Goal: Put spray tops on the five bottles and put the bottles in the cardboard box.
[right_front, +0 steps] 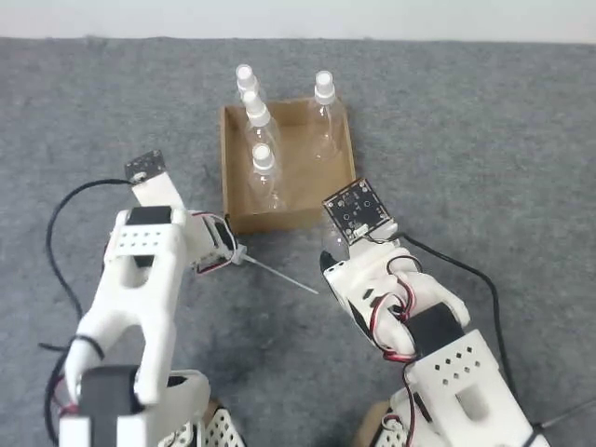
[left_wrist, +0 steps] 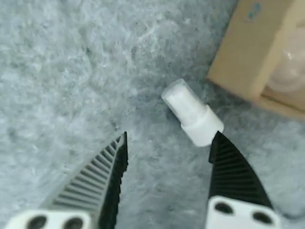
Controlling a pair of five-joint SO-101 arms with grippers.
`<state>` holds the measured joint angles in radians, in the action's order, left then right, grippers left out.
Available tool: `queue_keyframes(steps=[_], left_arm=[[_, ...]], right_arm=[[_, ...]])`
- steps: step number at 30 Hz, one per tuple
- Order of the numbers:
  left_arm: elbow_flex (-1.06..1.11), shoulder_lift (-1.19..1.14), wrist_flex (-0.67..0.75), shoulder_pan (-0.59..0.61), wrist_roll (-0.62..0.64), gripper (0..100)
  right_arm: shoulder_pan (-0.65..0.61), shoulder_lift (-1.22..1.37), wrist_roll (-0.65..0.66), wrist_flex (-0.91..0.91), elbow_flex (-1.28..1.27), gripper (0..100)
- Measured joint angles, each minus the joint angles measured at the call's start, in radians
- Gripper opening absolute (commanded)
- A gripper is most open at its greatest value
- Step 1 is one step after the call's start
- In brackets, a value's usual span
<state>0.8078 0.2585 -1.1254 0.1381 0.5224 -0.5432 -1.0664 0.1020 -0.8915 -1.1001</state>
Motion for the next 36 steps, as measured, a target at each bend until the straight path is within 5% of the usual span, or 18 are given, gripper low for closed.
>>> queue_keyframes(steps=[19,36], left_arm=[[-0.196,-0.373,0.084,-0.008,0.238,26],[-0.213,-0.390,0.048,-0.077,0.255,26]], right_arm=[[0.000,0.000,0.000,0.000,0.000,11.2],[0.000,0.000,0.000,0.000,0.000,11.2]])
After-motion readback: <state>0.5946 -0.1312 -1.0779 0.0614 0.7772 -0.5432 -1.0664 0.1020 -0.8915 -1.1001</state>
